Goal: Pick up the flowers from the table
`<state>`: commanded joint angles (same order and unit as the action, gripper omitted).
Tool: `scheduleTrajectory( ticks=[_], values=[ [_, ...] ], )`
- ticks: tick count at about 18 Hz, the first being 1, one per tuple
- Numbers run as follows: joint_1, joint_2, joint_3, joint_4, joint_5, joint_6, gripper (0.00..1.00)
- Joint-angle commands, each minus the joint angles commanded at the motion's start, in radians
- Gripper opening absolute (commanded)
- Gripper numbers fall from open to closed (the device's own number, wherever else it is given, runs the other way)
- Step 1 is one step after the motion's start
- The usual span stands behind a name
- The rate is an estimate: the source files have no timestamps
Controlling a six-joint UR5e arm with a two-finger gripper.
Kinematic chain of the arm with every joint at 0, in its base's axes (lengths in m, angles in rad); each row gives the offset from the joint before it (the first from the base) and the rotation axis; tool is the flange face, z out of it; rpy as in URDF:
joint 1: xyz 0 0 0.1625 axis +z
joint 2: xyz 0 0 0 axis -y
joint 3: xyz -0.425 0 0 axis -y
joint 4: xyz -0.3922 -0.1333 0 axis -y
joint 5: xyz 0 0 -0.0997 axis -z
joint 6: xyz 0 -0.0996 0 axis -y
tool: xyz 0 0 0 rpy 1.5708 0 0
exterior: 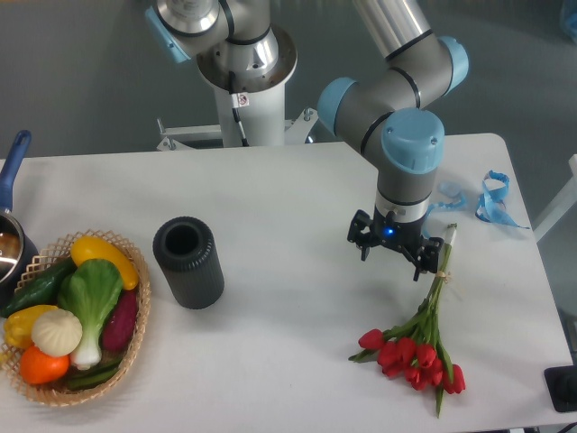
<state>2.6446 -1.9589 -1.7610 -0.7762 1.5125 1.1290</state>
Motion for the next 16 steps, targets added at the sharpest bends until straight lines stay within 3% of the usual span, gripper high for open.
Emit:
scheduleTrajectory(
  ticks=[5,8,13,16],
  values=[
    [0.006,-0.029,0.015,0.003,0.003,0.002,1.0],
    [0.054,-0.066,0.072,0.003,0.003,0.005,1.0],
    [0.063,-0.165,0.173,0.014,0.005,0.003,1.0],
    [0.063,-0.198,0.201,0.012,0.006,0.0,1.0]
  ],
)
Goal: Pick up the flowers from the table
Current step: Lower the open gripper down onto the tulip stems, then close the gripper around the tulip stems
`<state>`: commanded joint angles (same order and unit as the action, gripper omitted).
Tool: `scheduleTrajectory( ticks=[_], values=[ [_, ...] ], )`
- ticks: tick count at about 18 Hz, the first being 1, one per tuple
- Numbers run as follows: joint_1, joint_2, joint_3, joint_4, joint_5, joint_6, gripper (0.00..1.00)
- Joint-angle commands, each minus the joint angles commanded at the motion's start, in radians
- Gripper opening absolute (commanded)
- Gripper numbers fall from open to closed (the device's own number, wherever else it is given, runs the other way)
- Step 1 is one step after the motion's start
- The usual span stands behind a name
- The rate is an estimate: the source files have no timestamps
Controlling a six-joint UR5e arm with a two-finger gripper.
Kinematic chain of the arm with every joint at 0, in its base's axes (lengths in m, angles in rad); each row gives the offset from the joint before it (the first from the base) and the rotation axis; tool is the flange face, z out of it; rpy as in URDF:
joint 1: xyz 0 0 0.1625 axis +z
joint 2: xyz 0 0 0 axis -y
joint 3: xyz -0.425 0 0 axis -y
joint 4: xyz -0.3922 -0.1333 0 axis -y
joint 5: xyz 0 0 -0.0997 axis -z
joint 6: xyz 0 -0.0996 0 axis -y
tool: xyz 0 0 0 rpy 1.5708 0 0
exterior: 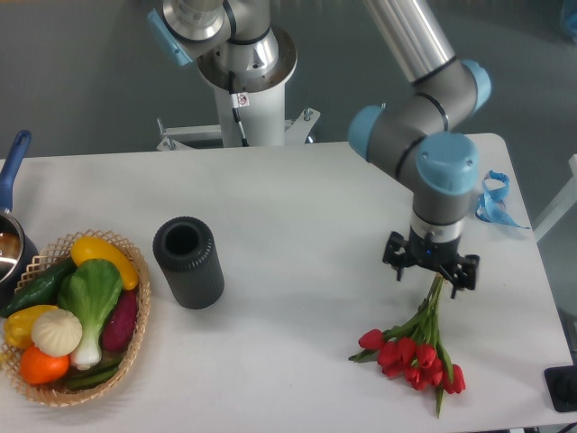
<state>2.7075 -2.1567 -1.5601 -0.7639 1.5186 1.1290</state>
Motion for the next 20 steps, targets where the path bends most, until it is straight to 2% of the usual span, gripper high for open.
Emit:
scheduleTrajectory(
  ticks=[5,6,7,8,10,11,12,13,20],
  values=[
    [-0.002,-0.038,0.014,0.002,0.0,0.005,1.0],
    [0.0,-0.049,0.023,0.003,0.0,0.005,0.97],
    [-0.002,-0.051,0.025,0.002,0.0,0.005,0.9],
    [-0.002,-0.052,0.025,0.0,0.0,0.005,0.81],
    [-0.002,-0.054,0.025,0.0,-0.002,0.003,0.5],
    [0.0,-0.052,0.026,-0.002,-0.002,0.008,0.38],
    [0.0,-0.051,0.028,-0.005,-0.002,0.009,0.08],
    [0.0,-0.049,0.028,-0.003,-0.002,0.011,0.0],
    [0.011,-0.009,0.023,-0.026,-0.006,0.005,0.0]
  ],
)
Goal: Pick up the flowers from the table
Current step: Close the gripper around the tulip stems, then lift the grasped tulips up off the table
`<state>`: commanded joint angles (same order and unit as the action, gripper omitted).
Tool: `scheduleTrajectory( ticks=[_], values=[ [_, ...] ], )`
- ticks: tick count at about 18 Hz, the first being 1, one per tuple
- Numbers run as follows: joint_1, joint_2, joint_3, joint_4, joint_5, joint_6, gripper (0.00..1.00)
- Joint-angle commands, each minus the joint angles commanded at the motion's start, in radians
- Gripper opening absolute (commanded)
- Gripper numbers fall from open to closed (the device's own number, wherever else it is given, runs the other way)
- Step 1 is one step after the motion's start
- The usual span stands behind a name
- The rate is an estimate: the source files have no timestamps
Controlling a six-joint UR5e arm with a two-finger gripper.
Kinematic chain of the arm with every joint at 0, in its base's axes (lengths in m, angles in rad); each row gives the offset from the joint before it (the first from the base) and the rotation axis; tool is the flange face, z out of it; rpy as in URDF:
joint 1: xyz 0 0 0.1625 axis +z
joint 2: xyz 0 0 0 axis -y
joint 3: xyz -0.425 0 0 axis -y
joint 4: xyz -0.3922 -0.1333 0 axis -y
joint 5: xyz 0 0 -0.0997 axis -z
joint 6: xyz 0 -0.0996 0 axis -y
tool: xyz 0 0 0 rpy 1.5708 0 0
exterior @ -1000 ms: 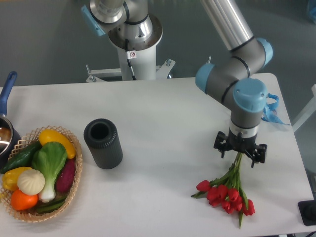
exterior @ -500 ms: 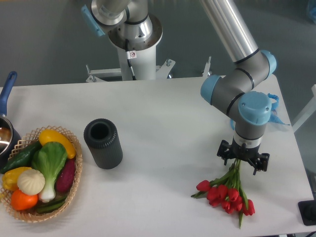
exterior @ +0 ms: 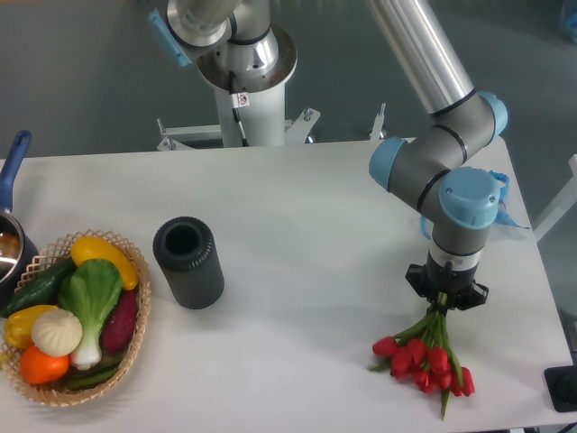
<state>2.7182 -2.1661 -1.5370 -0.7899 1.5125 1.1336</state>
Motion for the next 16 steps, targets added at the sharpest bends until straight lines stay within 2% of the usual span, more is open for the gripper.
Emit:
scheduleTrajectory(
  ticks=[6,16],
  values=[
    [0.028,0.057,0.006,-0.097,0.002,-0.006,0.0],
    [0.028,0.057,0.014,-0.1,0.002,-0.005,0.0]
  ],
)
